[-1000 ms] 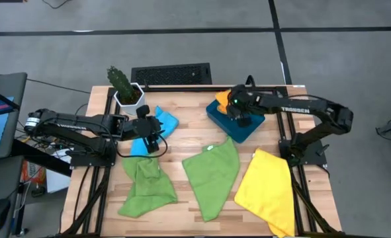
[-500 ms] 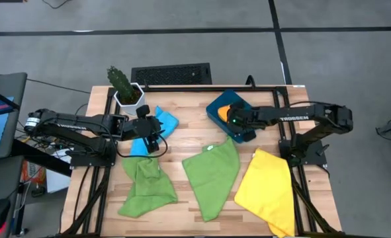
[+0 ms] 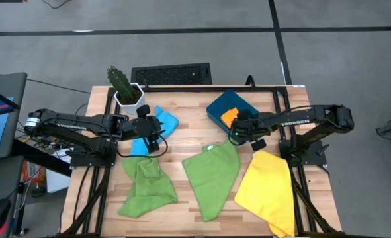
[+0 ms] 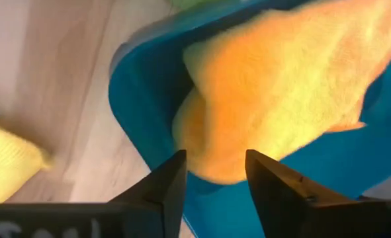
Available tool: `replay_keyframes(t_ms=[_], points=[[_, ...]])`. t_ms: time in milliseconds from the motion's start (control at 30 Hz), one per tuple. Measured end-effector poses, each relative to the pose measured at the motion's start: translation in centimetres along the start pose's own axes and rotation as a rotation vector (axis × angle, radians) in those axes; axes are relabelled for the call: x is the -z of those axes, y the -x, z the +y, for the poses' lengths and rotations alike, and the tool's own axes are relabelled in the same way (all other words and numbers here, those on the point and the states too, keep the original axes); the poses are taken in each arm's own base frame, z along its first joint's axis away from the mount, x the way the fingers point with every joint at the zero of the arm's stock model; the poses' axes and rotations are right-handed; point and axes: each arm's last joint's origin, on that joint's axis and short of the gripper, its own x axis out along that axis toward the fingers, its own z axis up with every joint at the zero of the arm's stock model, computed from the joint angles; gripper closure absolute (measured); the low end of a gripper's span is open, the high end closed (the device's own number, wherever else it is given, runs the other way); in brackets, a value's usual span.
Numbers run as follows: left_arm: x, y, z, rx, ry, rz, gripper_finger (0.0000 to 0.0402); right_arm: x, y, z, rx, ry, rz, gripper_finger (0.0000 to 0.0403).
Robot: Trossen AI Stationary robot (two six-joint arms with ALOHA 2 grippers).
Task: Fold microfiber towels
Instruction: Put the folded orange microfiber towel into the blue bin
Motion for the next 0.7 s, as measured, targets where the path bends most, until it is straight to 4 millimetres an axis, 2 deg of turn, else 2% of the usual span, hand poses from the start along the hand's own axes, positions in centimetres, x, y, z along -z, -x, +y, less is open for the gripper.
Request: replay_keyframes(t_ms=[167,367,500,567,700], points=[[-0.1,0.0,0.0,0.0,0.005,-0.01,0.0274,-0.1,1.1,-1.3,0.032,-0.052,-0.077,0.0217],[-0.3,0.0,0.0,0.007,0.01,-0.027,0.0274,0.8,1.3,-4.3,0.102,-0.147,-0.228,0.025],[-0.3,0.0,-0.1,0.038,0.01,-0.026,0.0274,1.8,-0.1,-5.5,0.024,-0.223,-0.269,0.028],[-0.3,0.0,-0.2,0.056,0.011,-0.026,0.0274,2.0,-1.3,-5.4,-0.041,-0.244,-0.295,0.0294],[0.0,-0.3,-0.3,0.071,0.013,-0.031,0.0274,1.9,-3.7,-5.5,-0.038,-0.245,-0.292,0.0309]])
